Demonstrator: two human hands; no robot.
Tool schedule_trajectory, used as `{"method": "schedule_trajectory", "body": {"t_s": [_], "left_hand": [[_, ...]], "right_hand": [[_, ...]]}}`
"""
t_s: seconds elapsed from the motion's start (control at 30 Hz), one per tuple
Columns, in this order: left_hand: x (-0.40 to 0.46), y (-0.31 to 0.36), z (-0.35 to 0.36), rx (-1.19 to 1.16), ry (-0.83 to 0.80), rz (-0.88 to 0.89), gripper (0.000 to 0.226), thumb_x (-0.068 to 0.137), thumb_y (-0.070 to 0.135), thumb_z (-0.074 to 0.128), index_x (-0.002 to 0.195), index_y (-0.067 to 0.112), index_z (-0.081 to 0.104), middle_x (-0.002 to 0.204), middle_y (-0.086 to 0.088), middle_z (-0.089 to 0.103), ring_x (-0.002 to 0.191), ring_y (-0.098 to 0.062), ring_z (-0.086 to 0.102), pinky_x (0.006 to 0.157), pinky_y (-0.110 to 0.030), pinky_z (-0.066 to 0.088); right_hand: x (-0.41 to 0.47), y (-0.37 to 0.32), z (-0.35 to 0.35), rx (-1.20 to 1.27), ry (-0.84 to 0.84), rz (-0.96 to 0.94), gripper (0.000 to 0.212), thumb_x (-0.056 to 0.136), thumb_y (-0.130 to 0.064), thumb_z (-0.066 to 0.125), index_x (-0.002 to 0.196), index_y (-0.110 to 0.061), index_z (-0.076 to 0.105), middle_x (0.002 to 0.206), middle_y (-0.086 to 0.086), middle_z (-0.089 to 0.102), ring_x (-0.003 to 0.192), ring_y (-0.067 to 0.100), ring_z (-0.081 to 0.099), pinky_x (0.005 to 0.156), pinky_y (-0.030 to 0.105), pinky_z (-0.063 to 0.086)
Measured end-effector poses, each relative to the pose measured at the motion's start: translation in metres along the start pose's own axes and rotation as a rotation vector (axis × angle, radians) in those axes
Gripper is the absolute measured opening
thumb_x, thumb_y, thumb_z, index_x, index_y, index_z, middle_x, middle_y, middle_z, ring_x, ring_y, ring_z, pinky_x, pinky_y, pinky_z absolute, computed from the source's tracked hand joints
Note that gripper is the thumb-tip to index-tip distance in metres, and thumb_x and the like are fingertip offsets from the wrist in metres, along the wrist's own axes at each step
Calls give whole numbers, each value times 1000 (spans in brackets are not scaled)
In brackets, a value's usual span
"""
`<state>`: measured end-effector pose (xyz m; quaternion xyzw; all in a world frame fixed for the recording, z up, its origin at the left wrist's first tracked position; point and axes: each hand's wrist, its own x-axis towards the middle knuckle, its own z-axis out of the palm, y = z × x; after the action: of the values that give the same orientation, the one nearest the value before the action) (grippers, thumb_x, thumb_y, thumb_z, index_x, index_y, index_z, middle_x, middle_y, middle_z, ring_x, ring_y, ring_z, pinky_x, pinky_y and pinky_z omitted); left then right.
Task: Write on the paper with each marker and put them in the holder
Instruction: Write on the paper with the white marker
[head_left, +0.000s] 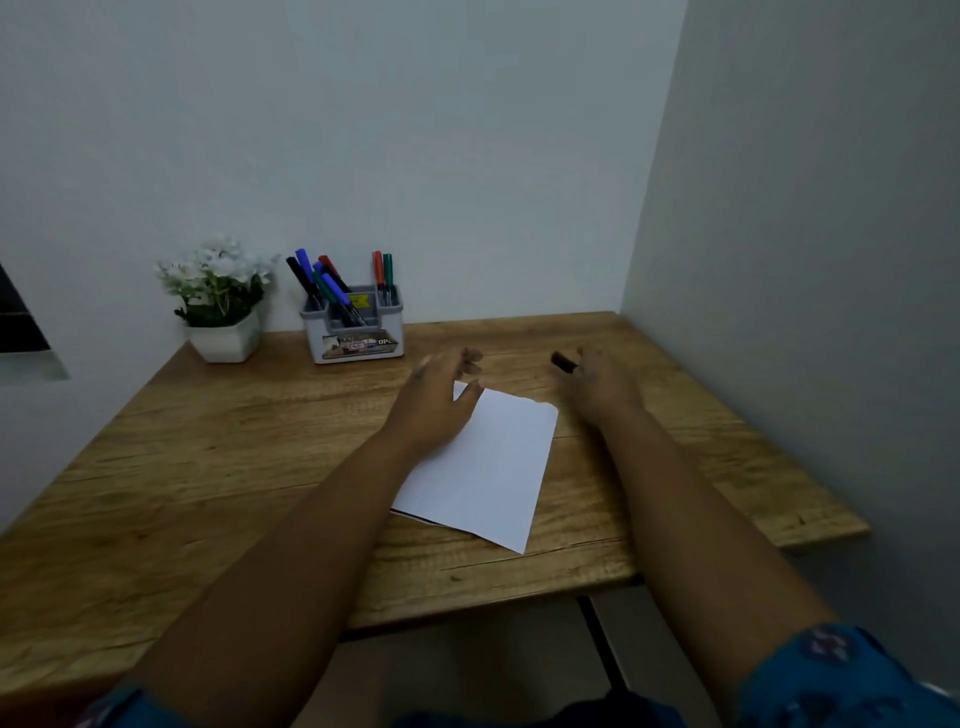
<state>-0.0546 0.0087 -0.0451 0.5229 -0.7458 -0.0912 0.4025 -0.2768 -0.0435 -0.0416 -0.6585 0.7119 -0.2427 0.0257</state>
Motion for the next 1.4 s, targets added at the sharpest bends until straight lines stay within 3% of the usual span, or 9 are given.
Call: {"method": "schedule_trajectory", "body": {"t_s": [0.17, 0.27, 0.43, 0.73, 0.87, 1.0, 1.13, 1.3, 1.4], "left_hand": [[6, -7, -15, 229, 40, 224, 43, 99, 22, 47, 141, 14, 44, 145, -2, 42, 133, -20, 37, 107, -41, 27], [5, -11, -29, 170, -113, 194, 19, 101, 24, 41, 112, 16, 55, 109, -3, 58, 102, -19, 52, 85, -36, 44], [5, -8, -47, 280, -116, 131, 15, 90, 33, 39, 82, 27, 51, 66, 17, 45, 60, 0, 44, 52, -23, 27], [6, -3, -45, 341, -55, 88, 29, 81, 44, 34, 62, 26, 47, 54, 10, 44, 54, -13, 48, 48, -25, 24], [5, -24, -58, 540, 18, -73, 67, 78, 82, 27, 63, 22, 54, 58, 9, 49, 55, -10, 50, 52, -25, 35], [-1, -54, -72, 328, 120, -254, 51, 81, 76, 42, 76, 28, 59, 66, 12, 53, 67, -8, 53, 55, -25, 34], [5, -58, -57, 204, -148, -212, 37, 76, 63, 65, 107, 42, 61, 89, 16, 57, 82, -5, 54, 62, -25, 40], [13, -65, -46, 271, -453, -135, 57, 76, 64, 66, 128, 43, 54, 104, 12, 39, 99, -8, 39, 79, -28, 34], [14, -73, -45, 272, -525, -164, 58, 75, 67, 63, 129, 47, 53, 104, 7, 44, 101, -12, 40, 84, -32, 36]], "right_hand": [[-29, -61, 11, 105, 71, -770, 23, 98, -9, 49, 118, -5, 58, 110, 12, 58, 86, 24, 56, 67, 30, 39], [-41, -82, 14, 150, 107, -875, 20, 102, -14, 45, 111, -3, 59, 96, 13, 65, 77, 27, 59, 63, 34, 39], [-44, -87, 12, 32, 209, -961, 28, 99, -30, 52, 113, -9, 63, 86, 8, 71, 67, 30, 63, 53, 30, 31], [-48, -95, 14, 76, 114, -828, 29, 95, -43, 54, 106, -22, 70, 86, 2, 72, 75, 27, 65, 58, 29, 32], [-28, -74, 3, 39, 46, -497, 53, 87, -71, 40, 93, -28, 69, 79, -5, 69, 75, 18, 64, 61, 30, 42], [-7, -43, 3, 556, -63, -285, 41, 102, -44, 39, 139, -28, 44, 93, 1, 61, 83, 18, 57, 71, 29, 40], [-1, -45, 8, 1009, -257, -261, 24, 104, -15, 42, 117, -31, 55, 80, -3, 64, 62, 8, 53, 60, 27, 46], [14, -57, 6, 1360, -760, -106, 49, 83, -46, 68, 121, -17, 56, 119, 2, 71, 106, 16, 68, 90, 32, 57], [16, -66, 15, 1202, -753, -150, 24, 85, -37, 70, 96, -17, 62, 89, 2, 74, 70, 9, 63, 60, 18, 53]]}}
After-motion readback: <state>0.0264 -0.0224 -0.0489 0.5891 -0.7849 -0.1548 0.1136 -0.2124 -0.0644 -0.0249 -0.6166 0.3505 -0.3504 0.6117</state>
